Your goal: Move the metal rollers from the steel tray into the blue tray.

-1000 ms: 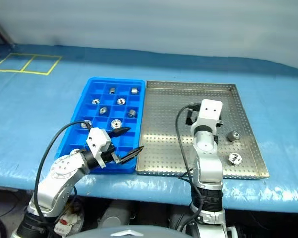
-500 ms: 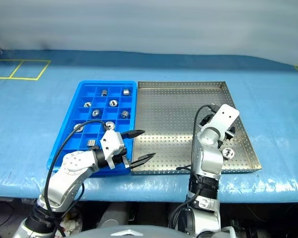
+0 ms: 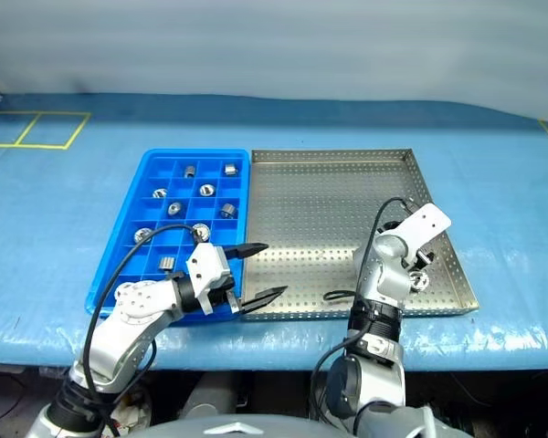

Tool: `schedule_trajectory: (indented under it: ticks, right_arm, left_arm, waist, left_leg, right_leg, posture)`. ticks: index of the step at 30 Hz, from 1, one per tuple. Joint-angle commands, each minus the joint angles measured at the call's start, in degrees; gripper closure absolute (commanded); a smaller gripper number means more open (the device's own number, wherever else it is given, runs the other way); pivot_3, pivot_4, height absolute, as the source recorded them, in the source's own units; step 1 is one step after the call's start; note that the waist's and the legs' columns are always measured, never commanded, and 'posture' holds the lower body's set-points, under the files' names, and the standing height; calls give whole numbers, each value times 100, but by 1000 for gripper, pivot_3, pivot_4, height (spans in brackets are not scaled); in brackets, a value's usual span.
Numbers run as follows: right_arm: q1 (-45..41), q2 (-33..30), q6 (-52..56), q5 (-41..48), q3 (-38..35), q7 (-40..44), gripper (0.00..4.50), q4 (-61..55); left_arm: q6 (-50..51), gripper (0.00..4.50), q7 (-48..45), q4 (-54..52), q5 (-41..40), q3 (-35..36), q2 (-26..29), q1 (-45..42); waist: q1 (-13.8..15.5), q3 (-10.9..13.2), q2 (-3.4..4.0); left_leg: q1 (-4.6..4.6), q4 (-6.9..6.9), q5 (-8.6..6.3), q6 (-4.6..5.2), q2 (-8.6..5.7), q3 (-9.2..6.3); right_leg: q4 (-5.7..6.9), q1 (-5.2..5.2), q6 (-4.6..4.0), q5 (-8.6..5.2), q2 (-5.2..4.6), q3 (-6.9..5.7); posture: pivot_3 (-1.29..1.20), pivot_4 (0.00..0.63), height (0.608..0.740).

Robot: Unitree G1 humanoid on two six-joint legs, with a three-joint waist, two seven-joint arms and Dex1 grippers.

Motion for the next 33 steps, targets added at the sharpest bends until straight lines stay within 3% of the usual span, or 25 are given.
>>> schedule_trajectory:
  ticks: [1, 11, 14, 21, 28, 33]
  right_arm:
    - [-382, 28, -330, 184, -173, -145, 40, 278]
    - [-825, -175, -705, 429, -553, -727, 40, 1131]
    - [-875, -203, -750, 433, -610, -917, 621, 1262]
    - [-864, -256, -785, 387, -530, -1060, 2772, 1329]
    - [-778, -207, -650, 235, -227, -898, 2777, 1039]
    - [-477, -474, -264, -240, 999, 420, 2777, 365]
  left_arm:
    - [-75, 0, 30, -155, -75, 52, -45, 22]
    - [-54, 0, 91, -190, -110, 57, -66, 58]
    - [-49, 0, 121, -212, -126, 56, -68, 85]
    - [-32, 0, 172, -237, -109, 51, -61, 119]
    - [-56, 0, 189, -243, -134, 63, -73, 136]
    - [-91, 0, 320, -255, -129, 133, -141, 190]
  waist:
    - [3, 0, 0]
    - [17, 0, 0]
    - [20, -1, -1]
    - [19, -1, -1]
    - [18, -1, 0]
    - [19, 5, 9]
  left_leg:
    - [0, 0, 0, 0, -1, 1]
    - [1, -3, 0, 1, -2, 2]
    - [1, -3, 0, 1, -2, 1]
    - [9, -2, 1, 2, -2, 0]
    - [12, -3, 1, 2, -1, -1]
    - [12, -10, 1, 2, 1, -2]
  right_leg:
    - [0, 0, 0, 0, 1, 0]
    - [-2, 3, 0, 0, 2, -1]
    - [-1, 3, 0, 0, 3, -2]
    - [-2, 9, 0, 0, 1, 1]
    - [-2, 11, 0, 0, 2, 3]
    - [-2, 4, -1, 0, 2, 9]
  posture:
    - [183, 150, 740]
    - [193, 150, 740]
    - [201, 150, 740]
    - [210, 150, 740]
    - [214, 150, 740]
    - [223, 150, 740]
